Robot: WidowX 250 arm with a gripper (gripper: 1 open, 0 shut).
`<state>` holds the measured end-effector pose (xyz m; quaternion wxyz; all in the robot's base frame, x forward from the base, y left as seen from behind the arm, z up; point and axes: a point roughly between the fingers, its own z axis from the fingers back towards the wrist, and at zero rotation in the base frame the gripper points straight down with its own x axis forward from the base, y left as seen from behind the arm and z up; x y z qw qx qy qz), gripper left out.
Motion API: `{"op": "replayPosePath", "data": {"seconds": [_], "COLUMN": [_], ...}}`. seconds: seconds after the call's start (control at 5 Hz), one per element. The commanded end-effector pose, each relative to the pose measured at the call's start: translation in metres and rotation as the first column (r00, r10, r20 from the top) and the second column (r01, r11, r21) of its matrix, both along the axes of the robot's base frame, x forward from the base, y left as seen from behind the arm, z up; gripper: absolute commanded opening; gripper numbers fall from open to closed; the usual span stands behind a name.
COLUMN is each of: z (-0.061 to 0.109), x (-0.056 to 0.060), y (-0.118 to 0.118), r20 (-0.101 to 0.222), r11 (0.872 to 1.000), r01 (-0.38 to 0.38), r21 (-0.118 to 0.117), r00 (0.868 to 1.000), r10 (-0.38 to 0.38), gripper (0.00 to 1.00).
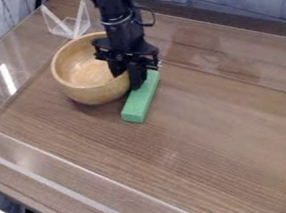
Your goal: Move green stick from inside the wooden bowl to the table next to it
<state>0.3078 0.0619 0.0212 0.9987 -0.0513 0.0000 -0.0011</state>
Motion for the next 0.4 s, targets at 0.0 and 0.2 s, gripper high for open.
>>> {"op": "replayPosePath", "data": {"seconds": [0.0, 0.2], "z": [-0.0218, -0.024], "x": [-0.0048, -0.0067], "y": [-0.0152, -0.0136], "r20": [-0.065, -0.069], "r11": [0.998, 0.997], "r01": [0.047, 0.062], "r21": [-0.03, -0.037], "r00": [0.997, 0.996], "r10": [-0.049, -0.064], "gripper": [0.0, 0.0]}}
